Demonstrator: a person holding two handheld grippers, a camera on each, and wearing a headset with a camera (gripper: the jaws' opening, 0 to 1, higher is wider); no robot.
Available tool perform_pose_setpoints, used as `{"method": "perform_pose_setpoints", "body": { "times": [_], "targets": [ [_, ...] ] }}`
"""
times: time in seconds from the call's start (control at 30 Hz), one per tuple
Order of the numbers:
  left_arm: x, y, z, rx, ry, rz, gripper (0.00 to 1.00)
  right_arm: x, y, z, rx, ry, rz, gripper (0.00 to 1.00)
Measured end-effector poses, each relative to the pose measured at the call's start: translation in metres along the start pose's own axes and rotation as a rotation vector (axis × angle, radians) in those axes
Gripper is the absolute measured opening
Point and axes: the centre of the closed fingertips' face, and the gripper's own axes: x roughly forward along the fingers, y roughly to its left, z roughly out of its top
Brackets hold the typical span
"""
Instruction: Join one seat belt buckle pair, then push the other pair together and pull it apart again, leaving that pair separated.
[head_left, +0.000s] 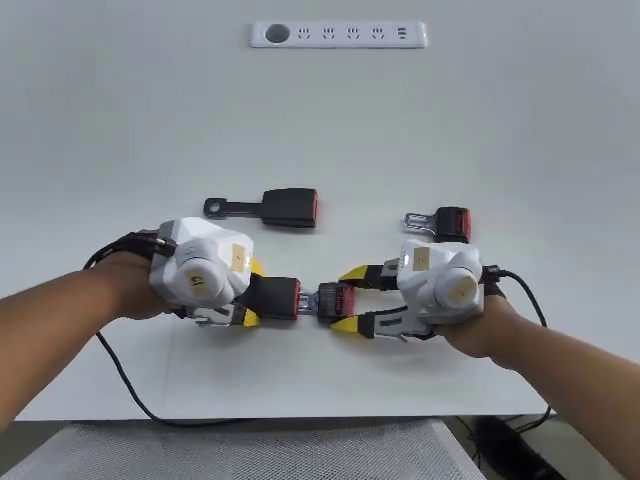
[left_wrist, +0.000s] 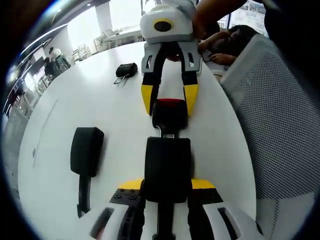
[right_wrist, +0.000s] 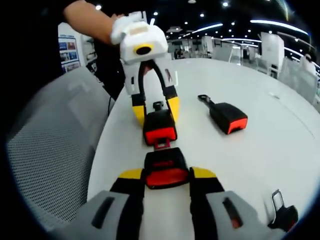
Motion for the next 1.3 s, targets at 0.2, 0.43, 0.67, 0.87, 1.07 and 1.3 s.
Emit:
{"method": "perform_pose_setpoints", "body": {
  "times": [0.2,0.43,0.67,0.87,1.07,1.3],
  "targets": [
    [0.000,-0.001,0.001,0.026,0.004,-0.008,0.33,0.002,0.002,0.001,-0.003,0.020,-0.003,0.34],
    [0.001,0.000,0.001,0.037,0.009,-0.016,0.33,0.007,0.004,0.005,0.003,0.030,-0.002,0.34],
    [0.000,0.000,0.001,0.035,0.007,-0.017,0.33,0.016,0.006,0.011,0.014,0.034,-0.017,0.34],
    [0.000,0.000,0.001,0.036,-0.006,-0.014,0.33,0.017,0.005,0.010,0.027,0.046,-0.021,0.34],
    [-0.001,-0.001,0.000,0.036,-0.008,-0.015,0.33,0.018,0.003,0.010,0.014,0.060,-0.019,0.34],
    [-0.001,-0.002,-0.001,0.037,-0.023,-0.019,0.33,0.018,0.001,0.010,0.003,0.062,-0.023,0.34]
  ]
}}
